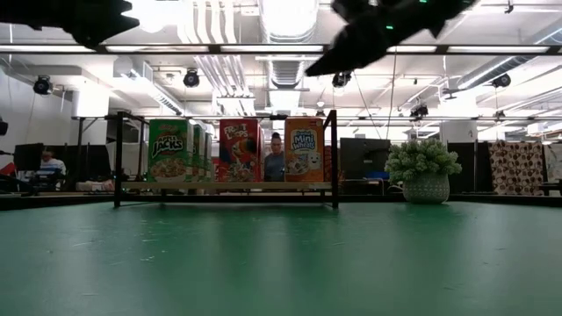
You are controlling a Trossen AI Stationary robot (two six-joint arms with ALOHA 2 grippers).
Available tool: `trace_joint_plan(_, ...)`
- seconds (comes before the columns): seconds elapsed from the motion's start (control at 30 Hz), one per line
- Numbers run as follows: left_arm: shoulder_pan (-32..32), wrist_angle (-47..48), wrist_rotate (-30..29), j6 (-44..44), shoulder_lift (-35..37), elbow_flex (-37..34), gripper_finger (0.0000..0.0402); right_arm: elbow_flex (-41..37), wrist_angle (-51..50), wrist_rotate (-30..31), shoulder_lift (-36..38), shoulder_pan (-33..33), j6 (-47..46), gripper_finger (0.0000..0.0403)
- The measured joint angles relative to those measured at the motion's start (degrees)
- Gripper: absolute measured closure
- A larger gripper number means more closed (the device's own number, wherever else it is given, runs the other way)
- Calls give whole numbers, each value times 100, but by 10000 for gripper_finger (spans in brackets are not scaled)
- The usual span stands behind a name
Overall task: Stack cereal on shelf
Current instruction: Return to Home Position
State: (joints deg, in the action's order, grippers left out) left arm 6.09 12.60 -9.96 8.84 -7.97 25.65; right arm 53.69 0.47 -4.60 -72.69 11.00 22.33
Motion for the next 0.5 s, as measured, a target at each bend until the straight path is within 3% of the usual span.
trace_joint_plan(0.23,0,-2,-4,-186,802,-453,166,-1494,1014,-229,1345,0,-28,394)
trace_joint_plan(0.5,0,-96,-12,-457,686,-716,166,-2849,1725,-338,2953,13,-151,394)
